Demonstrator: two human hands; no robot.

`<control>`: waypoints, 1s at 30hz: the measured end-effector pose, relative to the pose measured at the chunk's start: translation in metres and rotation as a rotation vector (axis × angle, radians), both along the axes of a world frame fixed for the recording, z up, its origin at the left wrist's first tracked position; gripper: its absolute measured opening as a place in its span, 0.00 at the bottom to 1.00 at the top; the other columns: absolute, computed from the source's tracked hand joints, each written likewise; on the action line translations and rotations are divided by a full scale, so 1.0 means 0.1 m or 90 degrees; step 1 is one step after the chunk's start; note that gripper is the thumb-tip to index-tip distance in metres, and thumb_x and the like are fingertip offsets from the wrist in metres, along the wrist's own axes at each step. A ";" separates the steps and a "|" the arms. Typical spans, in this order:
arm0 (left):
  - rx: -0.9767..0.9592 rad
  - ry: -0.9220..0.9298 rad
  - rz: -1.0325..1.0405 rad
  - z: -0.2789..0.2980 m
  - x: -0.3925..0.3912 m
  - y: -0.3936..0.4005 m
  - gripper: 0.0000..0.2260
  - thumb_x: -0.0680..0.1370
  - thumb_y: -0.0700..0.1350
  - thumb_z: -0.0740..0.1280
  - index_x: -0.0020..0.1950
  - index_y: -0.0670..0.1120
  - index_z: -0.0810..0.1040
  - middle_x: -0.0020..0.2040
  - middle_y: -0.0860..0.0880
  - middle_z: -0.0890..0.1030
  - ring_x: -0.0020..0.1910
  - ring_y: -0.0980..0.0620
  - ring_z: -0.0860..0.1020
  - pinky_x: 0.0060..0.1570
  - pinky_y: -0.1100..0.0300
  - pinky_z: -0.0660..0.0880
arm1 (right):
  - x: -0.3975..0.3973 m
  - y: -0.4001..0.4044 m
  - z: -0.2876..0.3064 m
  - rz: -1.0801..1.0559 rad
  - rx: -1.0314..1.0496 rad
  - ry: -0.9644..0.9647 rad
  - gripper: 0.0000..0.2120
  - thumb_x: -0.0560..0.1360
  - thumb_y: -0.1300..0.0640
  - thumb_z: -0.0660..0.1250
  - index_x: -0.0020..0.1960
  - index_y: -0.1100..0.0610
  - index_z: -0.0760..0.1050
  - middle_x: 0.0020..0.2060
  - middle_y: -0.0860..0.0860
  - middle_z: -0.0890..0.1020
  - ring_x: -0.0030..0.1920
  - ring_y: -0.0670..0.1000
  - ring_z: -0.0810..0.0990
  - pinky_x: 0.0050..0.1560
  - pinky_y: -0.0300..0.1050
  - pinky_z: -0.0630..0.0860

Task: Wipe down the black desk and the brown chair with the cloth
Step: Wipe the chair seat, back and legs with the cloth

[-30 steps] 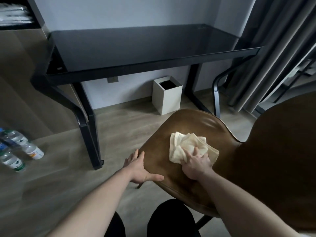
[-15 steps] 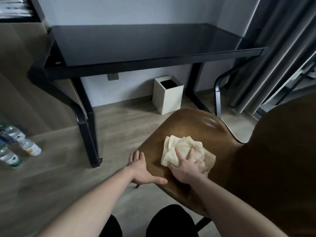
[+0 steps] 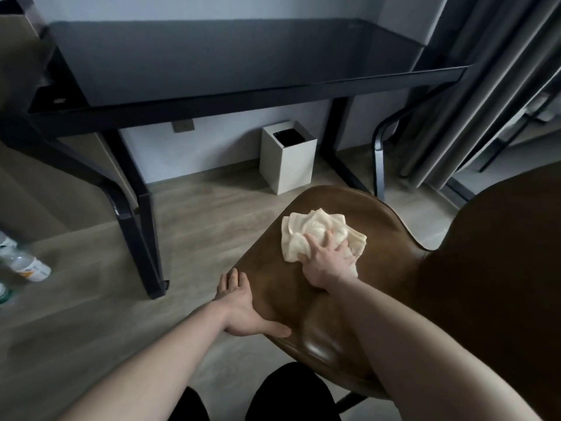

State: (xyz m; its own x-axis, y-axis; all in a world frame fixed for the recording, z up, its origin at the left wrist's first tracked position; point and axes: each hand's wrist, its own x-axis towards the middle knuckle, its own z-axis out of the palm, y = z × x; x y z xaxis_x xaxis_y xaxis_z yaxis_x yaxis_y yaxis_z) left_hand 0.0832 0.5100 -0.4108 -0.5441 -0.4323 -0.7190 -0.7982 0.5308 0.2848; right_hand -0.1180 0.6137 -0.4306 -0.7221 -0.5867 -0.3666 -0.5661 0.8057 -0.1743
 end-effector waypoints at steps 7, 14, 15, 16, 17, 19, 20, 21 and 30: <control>-0.018 0.048 0.018 0.08 0.04 0.09 0.84 0.46 0.86 0.69 0.84 0.41 0.32 0.85 0.44 0.32 0.83 0.43 0.32 0.83 0.47 0.43 | 0.54 0.72 0.31 -0.014 0.042 -0.021 0.23 0.85 0.44 0.55 0.78 0.33 0.54 0.85 0.50 0.46 0.82 0.67 0.47 0.75 0.72 0.63; -0.019 0.067 0.049 0.07 0.11 0.14 0.84 0.45 0.86 0.69 0.84 0.43 0.33 0.85 0.46 0.33 0.83 0.45 0.32 0.83 0.46 0.43 | 0.82 0.91 0.36 -0.045 0.033 -0.019 0.29 0.86 0.51 0.55 0.82 0.37 0.48 0.84 0.55 0.42 0.82 0.67 0.35 0.80 0.72 0.45; -0.019 0.069 0.051 0.06 0.11 0.13 0.85 0.44 0.87 0.69 0.85 0.43 0.33 0.85 0.46 0.33 0.83 0.45 0.32 0.84 0.46 0.44 | 0.76 0.85 0.31 -0.072 0.029 -0.029 0.31 0.85 0.49 0.56 0.83 0.36 0.45 0.84 0.55 0.40 0.82 0.70 0.36 0.79 0.75 0.46; -0.017 0.073 0.051 0.05 0.11 0.12 0.85 0.44 0.87 0.69 0.85 0.43 0.33 0.85 0.47 0.33 0.83 0.45 0.32 0.84 0.46 0.44 | 0.69 0.77 0.24 -0.106 0.024 -0.043 0.34 0.85 0.47 0.58 0.83 0.34 0.42 0.84 0.56 0.37 0.81 0.73 0.35 0.77 0.78 0.48; -0.014 0.076 0.049 0.05 0.10 0.10 0.85 0.44 0.87 0.69 0.85 0.44 0.33 0.85 0.47 0.33 0.83 0.45 0.32 0.84 0.45 0.44 | 0.60 0.69 0.18 -0.140 0.021 -0.060 0.36 0.84 0.46 0.59 0.83 0.33 0.40 0.84 0.55 0.35 0.80 0.75 0.34 0.74 0.82 0.49; -0.012 0.079 0.045 0.01 0.10 0.09 0.84 0.45 0.86 0.69 0.85 0.44 0.33 0.85 0.47 0.33 0.83 0.45 0.31 0.83 0.45 0.44 | 0.39 0.53 0.09 -0.187 0.014 -0.076 0.36 0.84 0.41 0.58 0.82 0.32 0.37 0.84 0.54 0.33 0.78 0.77 0.32 0.71 0.85 0.49; -0.014 0.081 0.043 -0.01 0.10 0.09 0.84 0.45 0.86 0.69 0.85 0.44 0.33 0.85 0.48 0.33 0.83 0.45 0.31 0.83 0.44 0.44 | 0.27 0.45 0.07 -0.201 0.011 -0.077 0.35 0.84 0.38 0.56 0.82 0.31 0.37 0.83 0.54 0.32 0.78 0.77 0.31 0.71 0.86 0.49; -0.017 0.082 0.041 -0.03 0.10 0.08 0.84 0.46 0.86 0.69 0.85 0.44 0.33 0.85 0.47 0.33 0.83 0.45 0.30 0.83 0.44 0.44 | 0.14 0.38 0.06 -0.209 0.012 -0.076 0.36 0.83 0.35 0.56 0.82 0.31 0.37 0.83 0.55 0.32 0.78 0.78 0.31 0.70 0.87 0.49; -0.006 0.066 0.023 -0.01 0.00 0.02 0.79 0.53 0.83 0.72 0.84 0.45 0.31 0.84 0.48 0.31 0.82 0.46 0.29 0.82 0.44 0.45 | -0.50 0.32 -0.02 -0.187 0.036 -0.023 0.49 0.70 0.16 0.56 0.81 0.29 0.36 0.84 0.53 0.33 0.80 0.76 0.34 0.72 0.85 0.46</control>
State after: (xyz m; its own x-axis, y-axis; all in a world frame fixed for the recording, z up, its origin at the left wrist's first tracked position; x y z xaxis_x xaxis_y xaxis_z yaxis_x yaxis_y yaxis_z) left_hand 0.0835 0.5121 -0.4122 -0.5999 -0.4593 -0.6551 -0.7828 0.5060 0.3621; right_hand -0.1680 0.6457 -0.4322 -0.8438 -0.3317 -0.4219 -0.3008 0.9433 -0.1400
